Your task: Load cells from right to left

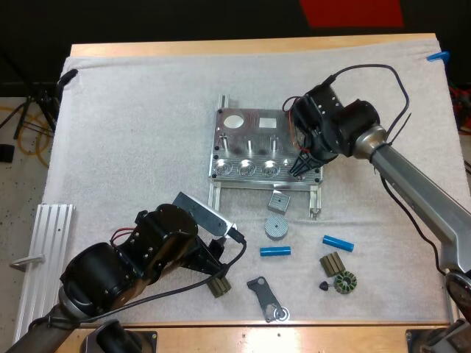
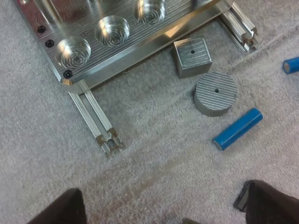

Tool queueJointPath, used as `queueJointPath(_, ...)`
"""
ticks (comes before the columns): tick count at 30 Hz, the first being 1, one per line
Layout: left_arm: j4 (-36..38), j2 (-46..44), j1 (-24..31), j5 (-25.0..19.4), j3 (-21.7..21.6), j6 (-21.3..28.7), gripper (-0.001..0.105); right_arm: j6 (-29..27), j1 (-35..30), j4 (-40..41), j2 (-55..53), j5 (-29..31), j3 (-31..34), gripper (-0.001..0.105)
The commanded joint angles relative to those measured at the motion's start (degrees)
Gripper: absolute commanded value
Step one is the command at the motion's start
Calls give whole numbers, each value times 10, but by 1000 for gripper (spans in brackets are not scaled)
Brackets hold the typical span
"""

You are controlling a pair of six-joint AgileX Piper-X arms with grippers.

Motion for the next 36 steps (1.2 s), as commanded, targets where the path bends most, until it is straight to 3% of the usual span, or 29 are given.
queueJointPath(1,-3,-3,-3,-12,-4,-4,69,0,-1,-5,0,-6,-5,5)
queueJointPath(9,-3,-3,-3,-12,-4,-4,69,-8,-1,3,25,20,-5,5)
queueJointPath(18,-3,-3,-3,-12,-4,-4,69,-8,-1,35,25,1,-5,5)
queueJointPath(36,-3,-3,-3,-12,-4,1,69,-13,-1,6,34,-1,-5,5)
